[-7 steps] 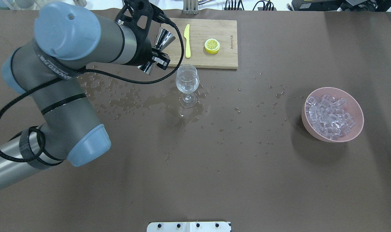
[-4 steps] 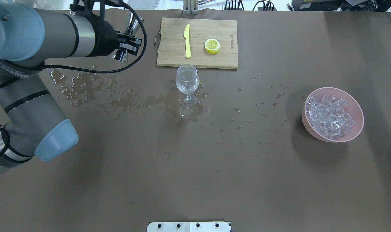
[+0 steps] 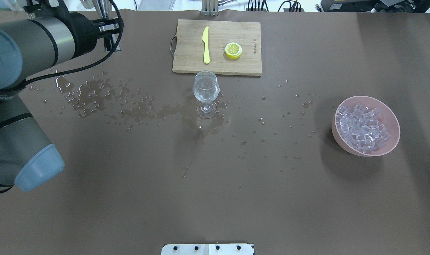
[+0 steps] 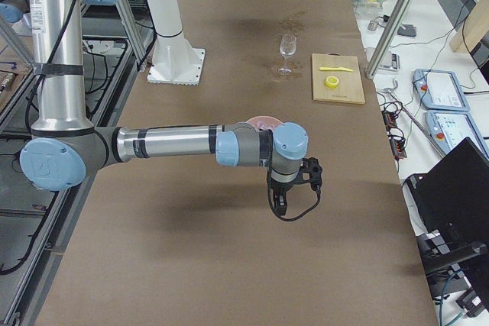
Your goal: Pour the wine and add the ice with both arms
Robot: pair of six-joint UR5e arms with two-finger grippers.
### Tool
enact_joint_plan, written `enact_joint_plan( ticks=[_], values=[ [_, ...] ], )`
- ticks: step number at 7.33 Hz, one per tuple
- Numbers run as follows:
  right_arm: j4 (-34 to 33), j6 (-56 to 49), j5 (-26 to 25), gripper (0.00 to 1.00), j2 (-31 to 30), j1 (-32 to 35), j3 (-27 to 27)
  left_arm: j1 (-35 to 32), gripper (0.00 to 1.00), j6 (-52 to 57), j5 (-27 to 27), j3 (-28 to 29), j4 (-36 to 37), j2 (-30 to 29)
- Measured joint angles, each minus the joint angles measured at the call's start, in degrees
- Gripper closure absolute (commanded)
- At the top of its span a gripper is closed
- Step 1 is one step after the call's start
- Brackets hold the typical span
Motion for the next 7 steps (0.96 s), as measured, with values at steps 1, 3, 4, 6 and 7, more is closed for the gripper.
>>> enact_joint_plan(
  ticks=[1, 3, 4, 6, 7],
  values=[
    [0.02, 0.0, 0.0, 0.0, 0.03, -0.02, 0.05, 1.65, 1.0, -4.9, 7.89, -0.21, 0.15, 1.94],
    [0.1, 0.0, 0.0, 0.0, 0.14, -0.02, 0.1, 5.31, 1.0, -12.72, 24.77, -0.17, 4.44, 5.31],
    [0.89, 0.02, 0.0, 0.0, 0.03, -0.03, 0.03, 6.07, 1.0, -16.65, 30.29, -0.15, 9.21, 6.29],
    [6.07, 0.04, -0.02, 0.0, -1.06, -0.01, -0.67, 6.47, 1.0, -24.39, 36.51, 0.2, 20.41, 8.48],
    [7.71, -0.13, -0.12, 0.0, -1.36, 0.01, -0.87, 6.49, 1.0, -27.15, 37.55, 1.13, 23.51, 10.15]
  ],
)
